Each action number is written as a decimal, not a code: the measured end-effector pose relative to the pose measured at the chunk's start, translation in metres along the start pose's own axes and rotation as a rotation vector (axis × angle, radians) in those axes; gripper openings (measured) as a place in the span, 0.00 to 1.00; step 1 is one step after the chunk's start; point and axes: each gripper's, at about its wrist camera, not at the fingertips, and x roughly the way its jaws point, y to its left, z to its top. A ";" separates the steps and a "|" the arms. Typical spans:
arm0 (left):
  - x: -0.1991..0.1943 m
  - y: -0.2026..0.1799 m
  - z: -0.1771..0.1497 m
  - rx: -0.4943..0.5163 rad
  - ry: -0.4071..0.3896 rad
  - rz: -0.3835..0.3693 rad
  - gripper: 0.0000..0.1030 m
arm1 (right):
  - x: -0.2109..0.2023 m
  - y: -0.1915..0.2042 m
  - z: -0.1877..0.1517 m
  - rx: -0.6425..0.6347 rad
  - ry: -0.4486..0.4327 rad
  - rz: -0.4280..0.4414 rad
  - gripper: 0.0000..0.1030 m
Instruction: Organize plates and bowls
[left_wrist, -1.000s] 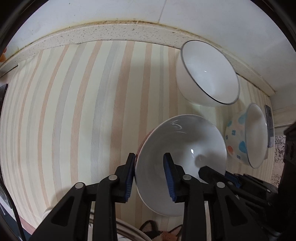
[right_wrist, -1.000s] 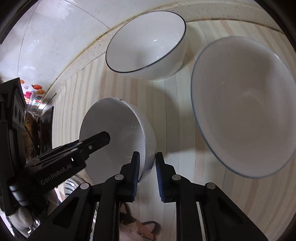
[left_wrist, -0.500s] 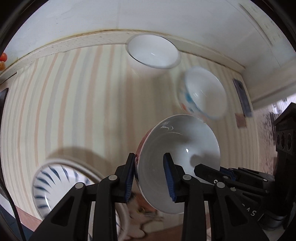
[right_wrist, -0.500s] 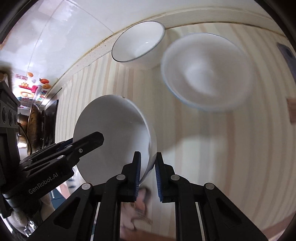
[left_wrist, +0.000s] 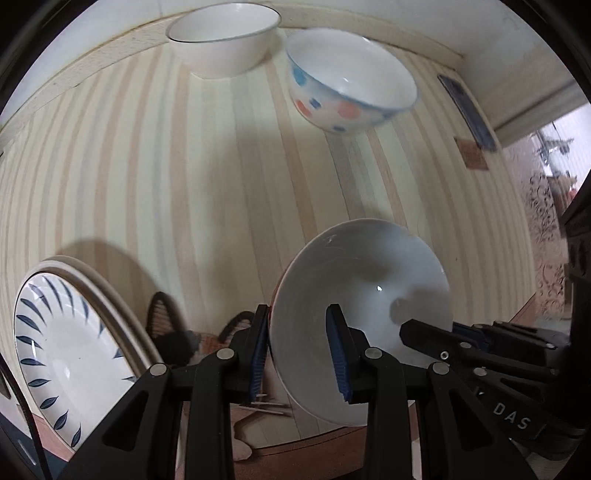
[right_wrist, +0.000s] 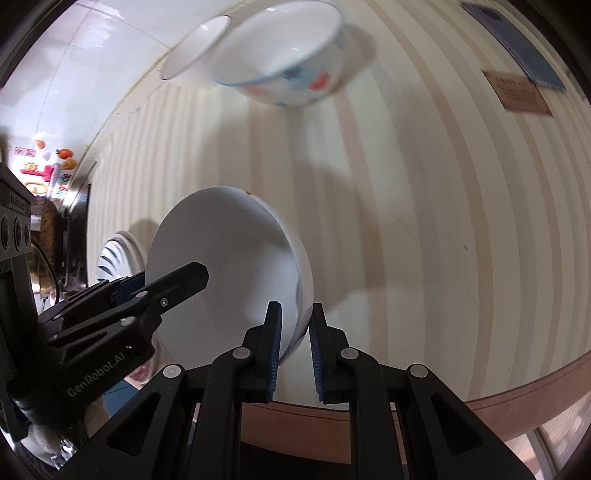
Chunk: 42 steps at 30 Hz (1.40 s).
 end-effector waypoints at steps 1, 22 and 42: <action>0.003 -0.003 0.000 0.008 0.003 0.006 0.27 | 0.001 -0.004 -0.002 0.005 0.001 -0.003 0.16; -0.086 0.013 0.051 -0.049 -0.229 0.220 0.29 | -0.072 -0.039 0.029 0.048 -0.083 0.053 0.16; -0.058 0.004 0.158 0.015 -0.328 0.367 0.31 | -0.063 -0.039 0.181 0.075 -0.192 0.031 0.32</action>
